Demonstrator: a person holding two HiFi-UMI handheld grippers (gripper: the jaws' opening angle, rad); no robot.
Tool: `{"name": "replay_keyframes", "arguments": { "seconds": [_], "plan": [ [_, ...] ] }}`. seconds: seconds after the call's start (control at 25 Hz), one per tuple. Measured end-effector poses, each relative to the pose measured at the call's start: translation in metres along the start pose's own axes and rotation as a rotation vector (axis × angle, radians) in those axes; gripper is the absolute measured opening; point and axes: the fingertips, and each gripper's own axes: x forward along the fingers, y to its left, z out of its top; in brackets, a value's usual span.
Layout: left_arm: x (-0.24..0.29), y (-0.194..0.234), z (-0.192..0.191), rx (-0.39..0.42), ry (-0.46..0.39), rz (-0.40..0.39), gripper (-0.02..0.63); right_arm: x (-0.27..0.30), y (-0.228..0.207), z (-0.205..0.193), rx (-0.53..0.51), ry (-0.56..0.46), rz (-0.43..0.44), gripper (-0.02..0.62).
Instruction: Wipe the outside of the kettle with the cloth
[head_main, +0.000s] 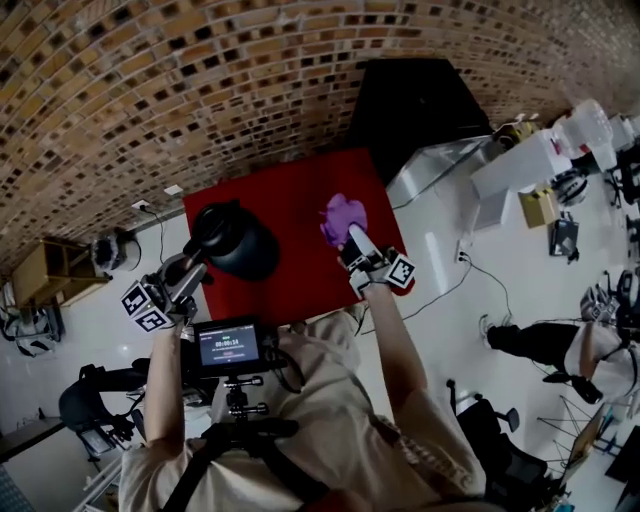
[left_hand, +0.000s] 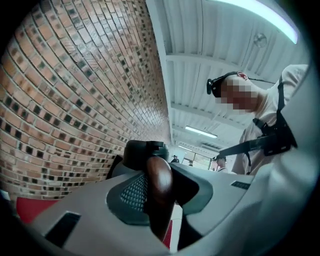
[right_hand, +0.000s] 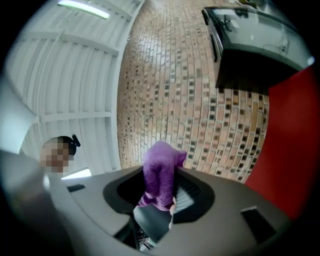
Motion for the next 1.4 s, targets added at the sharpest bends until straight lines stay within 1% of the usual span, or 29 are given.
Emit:
{"name": "replay_keyframes", "arguments": {
  "seconds": [0.08, 0.16, 0.28, 0.44, 0.52, 0.6, 0.64, 0.68, 0.8, 0.88, 1.16, 1.28, 1.4],
  "plan": [
    [0.0, 0.016, -0.017, 0.007, 0.044, 0.053, 0.101, -0.013, 0.008, 0.009, -0.064, 0.025, -0.038, 0.16],
    [0.001, 0.033, -0.034, 0.009, 0.083, 0.101, 0.103, -0.021, 0.01, 0.006, -0.131, 0.078, -0.083, 0.16],
    [0.003, 0.057, -0.059, 0.007, 0.128, 0.158, 0.103, -0.028, 0.01, -0.011, -0.212, 0.169, -0.139, 0.16],
    [0.008, 0.083, -0.087, 0.031, 0.195, 0.219, 0.101, -0.025, 0.006, -0.034, -0.301, 0.236, -0.189, 0.16],
    [0.011, 0.098, -0.101, 0.041, 0.221, 0.248, 0.103, -0.025, -0.005, -0.041, -0.356, 0.267, -0.26, 0.16],
    [0.016, 0.11, -0.111, 0.039, 0.241, 0.268, 0.103, -0.026, -0.019, -0.046, -0.428, 0.316, -0.357, 0.16],
    [0.019, 0.115, -0.115, 0.035, 0.25, 0.276, 0.102, -0.026, -0.025, -0.048, -0.456, 0.339, -0.39, 0.16],
    [0.021, 0.121, -0.119, 0.03, 0.257, 0.283, 0.101, -0.024, -0.028, -0.049, -0.474, 0.355, -0.405, 0.16],
    [0.027, 0.139, -0.137, 0.014, 0.273, 0.306, 0.101, -0.018, -0.031, -0.051, -0.467, 0.358, -0.399, 0.16],
    [0.031, 0.151, -0.148, -0.001, 0.282, 0.325, 0.101, -0.017, -0.033, -0.052, -0.459, 0.359, -0.412, 0.16],
    [0.042, 0.194, -0.19, -0.071, 0.321, 0.388, 0.104, -0.017, -0.047, -0.072, -0.461, 0.422, -0.451, 0.16],
    [0.043, 0.202, -0.208, -0.084, 0.355, 0.4, 0.104, -0.015, -0.052, -0.079, -0.449, 0.428, -0.443, 0.16],
    [0.048, 0.204, -0.217, -0.087, 0.375, 0.397, 0.104, -0.015, -0.058, -0.085, -0.432, 0.434, -0.429, 0.16]
  ]
}}
